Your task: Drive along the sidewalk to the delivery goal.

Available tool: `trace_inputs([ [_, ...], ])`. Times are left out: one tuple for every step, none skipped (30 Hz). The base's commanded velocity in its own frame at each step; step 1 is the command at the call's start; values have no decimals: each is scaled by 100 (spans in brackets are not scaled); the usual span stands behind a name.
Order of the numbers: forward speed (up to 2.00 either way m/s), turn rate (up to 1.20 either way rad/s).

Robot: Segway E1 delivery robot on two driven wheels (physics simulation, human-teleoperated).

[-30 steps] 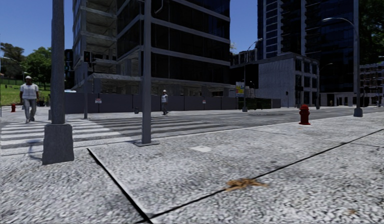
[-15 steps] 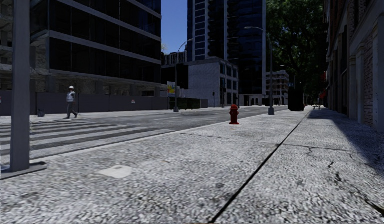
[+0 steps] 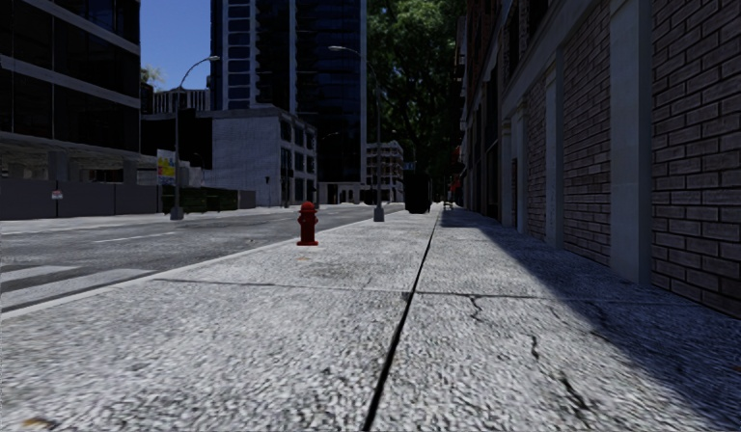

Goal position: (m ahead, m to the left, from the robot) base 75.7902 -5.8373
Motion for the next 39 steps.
trace_inputs([
  [200, -73],
  [200, -29],
  [200, -5],
  [200, -5],
  [200, 0],
  [200, 0],
  [200, 0],
  [200, 0],
  [200, 0],
  [200, 0],
  [200, 0],
  [200, 0],
  [200, 0],
  [200, 0],
  [200, 0],
  [200, 0],
  [200, 0],
  [200, 0],
  [200, 0],
  [200, 0],
  [200, 0],
  [200, 0],
  [200, 0],
  [200, 0],
  [200, 0],
  [200, -8],
  [200, -18],
  [200, -18],
  [200, -22],
  [200, -26],
  [200, -28],
  [200, -28],
  [200, -29],
  [200, -31],
  [200, -31],
  [200, -31],
  [200, -31],
  [200, -31],
  [200, -31],
])
